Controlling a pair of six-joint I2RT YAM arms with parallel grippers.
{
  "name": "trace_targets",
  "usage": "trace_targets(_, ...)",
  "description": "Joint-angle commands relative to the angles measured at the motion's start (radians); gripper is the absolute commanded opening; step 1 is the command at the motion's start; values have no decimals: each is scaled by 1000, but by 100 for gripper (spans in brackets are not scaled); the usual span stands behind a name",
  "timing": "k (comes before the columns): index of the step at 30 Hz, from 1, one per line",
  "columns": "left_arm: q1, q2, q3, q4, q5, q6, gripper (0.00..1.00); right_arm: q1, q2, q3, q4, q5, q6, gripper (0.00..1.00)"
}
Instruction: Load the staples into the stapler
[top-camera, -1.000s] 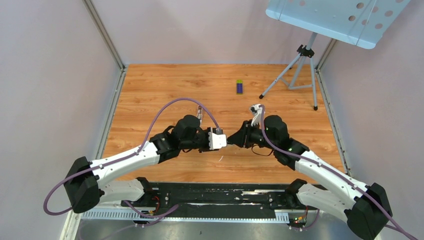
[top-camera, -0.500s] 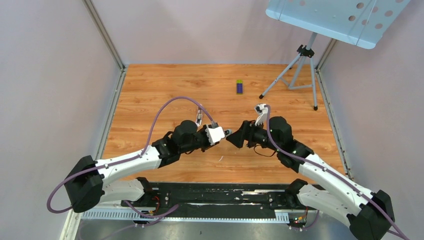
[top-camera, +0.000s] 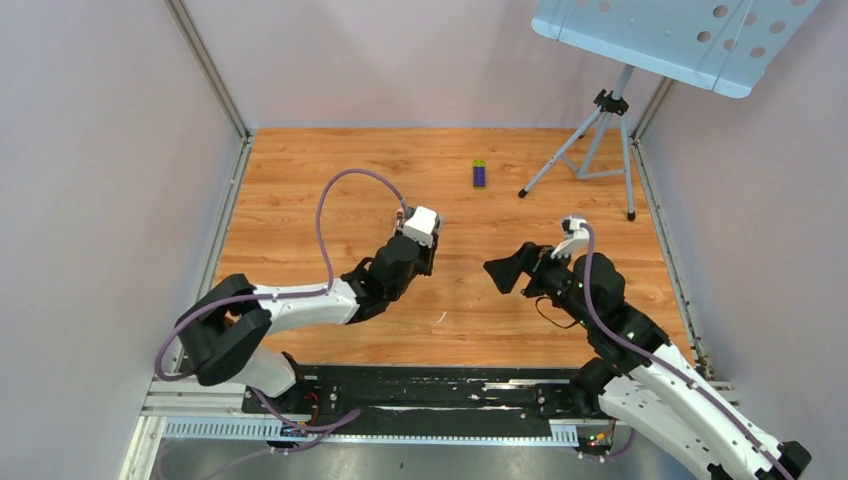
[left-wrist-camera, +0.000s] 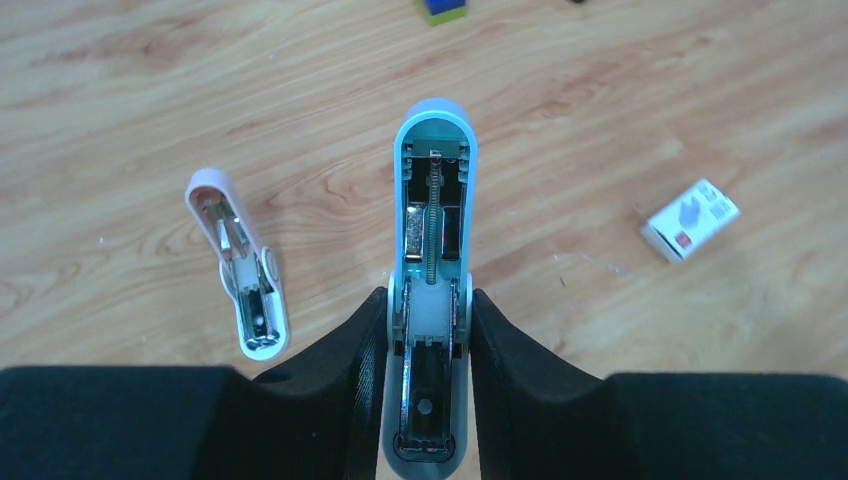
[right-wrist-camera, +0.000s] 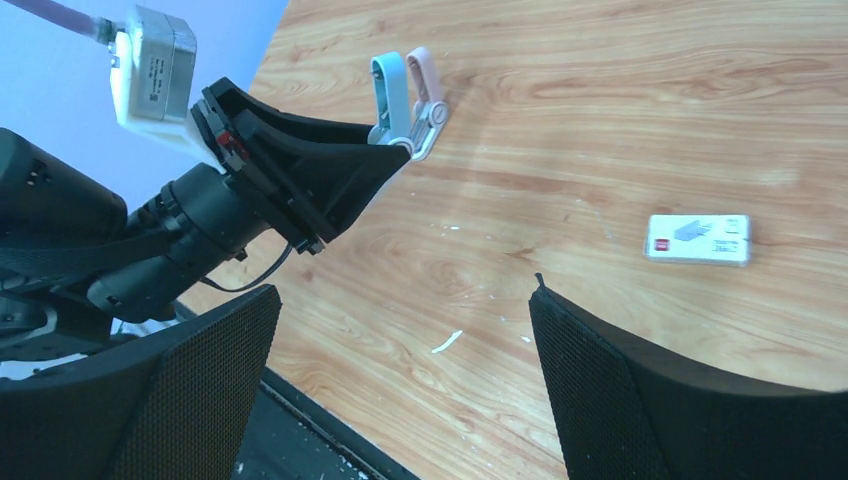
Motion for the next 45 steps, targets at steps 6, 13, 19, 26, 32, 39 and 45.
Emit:
trace_targets(6, -2, 239, 136, 165, -261, -213, 13, -12, -120, 16, -131, 145, -17, 100)
trace_targets(13, -2, 391, 231, 146, -325, -264, 15, -11, -121, 40, -163, 150, -42, 100)
trace_targets(19, -2, 460, 281, 106, -361, -318, 21, -12, -127, 50, -173, 163, -56, 100)
trace_targets(26, -1, 549, 349, 11, -390, -354, 21, -10, -126, 54, -173, 171, -62, 100)
trace_targets(32, 1, 603, 359, 36, -387, -370, 23, -11, -134, 55, -179, 185, -71, 100)
trace_targets(39, 6, 636, 359, 54, -376, -378, 36, -11, -138, 54, -187, 189, -72, 100)
trace_targets(45, 6, 605, 348, 62, -333, -364, 54, -11, -136, 36, -189, 183, -58, 100)
